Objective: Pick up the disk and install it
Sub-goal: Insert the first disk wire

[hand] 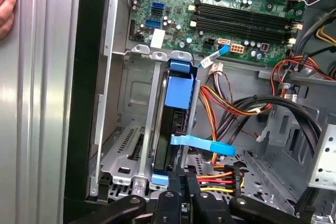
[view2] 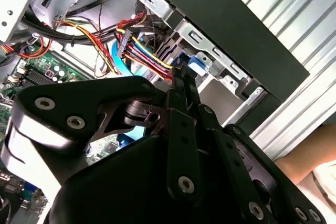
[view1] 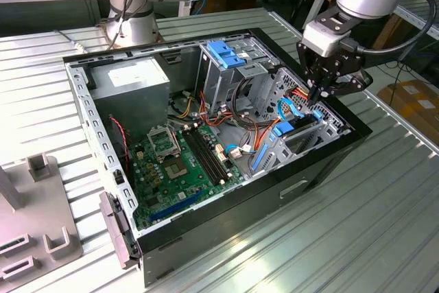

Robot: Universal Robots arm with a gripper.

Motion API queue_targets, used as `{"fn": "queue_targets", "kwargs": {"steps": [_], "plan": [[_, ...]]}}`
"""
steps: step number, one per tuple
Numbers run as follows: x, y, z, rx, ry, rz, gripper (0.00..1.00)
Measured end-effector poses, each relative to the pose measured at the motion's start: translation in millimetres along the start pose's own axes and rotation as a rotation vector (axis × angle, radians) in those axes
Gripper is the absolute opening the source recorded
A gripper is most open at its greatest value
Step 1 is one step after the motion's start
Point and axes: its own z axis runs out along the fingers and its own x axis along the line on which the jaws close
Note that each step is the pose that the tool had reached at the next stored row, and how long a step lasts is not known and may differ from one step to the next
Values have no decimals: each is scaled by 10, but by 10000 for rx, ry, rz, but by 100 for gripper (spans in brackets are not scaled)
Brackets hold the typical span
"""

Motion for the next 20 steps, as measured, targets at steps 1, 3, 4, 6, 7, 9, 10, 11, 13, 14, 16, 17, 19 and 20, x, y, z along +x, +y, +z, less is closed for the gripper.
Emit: {"fn": "queue_targets", "kwargs": {"steps": [1,3,4,6,7,9,10,11,13,14,16,17,19,20], "plan": [[-1,7,-1,-5,22,125,16],[-3,24,-4,-17,67,411,16],[-4,30,-6,-20,76,489,16],[-6,43,-8,-25,91,629,16],[-6,44,-8,-25,91,630,16],[-6,44,-8,-25,91,632,16],[-6,44,-8,-25,92,632,16],[-7,44,-9,-20,46,642,16],[-6,45,-8,13,-249,695,16],[-6,45,-8,22,-337,711,16],[-6,44,-8,29,-394,721,16],[-6,44,-8,28,-395,721,16],[-6,44,-8,28,-395,723,16],[-5,44,-8,27,-391,751,16]]}}
